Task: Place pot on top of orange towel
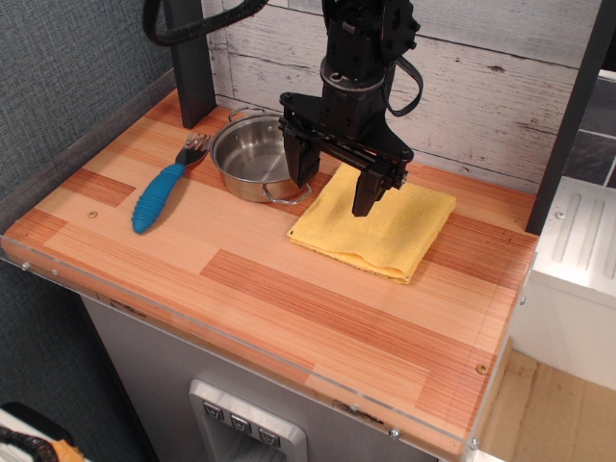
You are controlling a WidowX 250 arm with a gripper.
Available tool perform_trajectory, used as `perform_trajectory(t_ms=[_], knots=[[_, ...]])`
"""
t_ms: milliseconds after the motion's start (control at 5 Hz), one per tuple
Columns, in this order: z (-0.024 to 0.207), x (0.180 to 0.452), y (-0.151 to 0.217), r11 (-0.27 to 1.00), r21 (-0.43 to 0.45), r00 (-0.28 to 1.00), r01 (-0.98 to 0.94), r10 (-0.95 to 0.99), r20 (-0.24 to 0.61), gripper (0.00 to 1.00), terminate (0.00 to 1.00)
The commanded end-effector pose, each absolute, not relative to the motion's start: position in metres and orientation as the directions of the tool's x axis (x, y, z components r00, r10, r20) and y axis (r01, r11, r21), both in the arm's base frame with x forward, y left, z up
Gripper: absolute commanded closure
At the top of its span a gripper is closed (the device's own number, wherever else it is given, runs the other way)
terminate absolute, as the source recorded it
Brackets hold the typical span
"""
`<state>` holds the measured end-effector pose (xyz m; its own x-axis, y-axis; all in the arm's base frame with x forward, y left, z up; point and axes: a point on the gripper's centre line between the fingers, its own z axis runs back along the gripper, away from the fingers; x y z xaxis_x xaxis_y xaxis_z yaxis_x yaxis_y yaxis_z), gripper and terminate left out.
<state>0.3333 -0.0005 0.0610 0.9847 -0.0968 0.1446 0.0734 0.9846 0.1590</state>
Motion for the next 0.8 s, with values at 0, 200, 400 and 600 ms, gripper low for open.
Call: perform_trajectory(t_ms=[0, 200, 400, 600], knots=[[0.061, 0.333, -0.001, 0.985, 0.159, 0.985, 0.073, -0.097, 0.145, 0.0, 0.0], [0.06, 0.339, 0.011, 0.987, 0.159, 0.989, 0.026, -0.049, 0.139, 0.0, 0.0], [0.065, 0.346, 0.024, 0.988, 0.152, 0.985, 0.002, -0.028, 0.171, 0.0, 0.0], [0.064, 0.359, 0.039, 0.99, 0.135, 0.982, -0.033, 0.007, 0.187, 0.0, 0.0]])
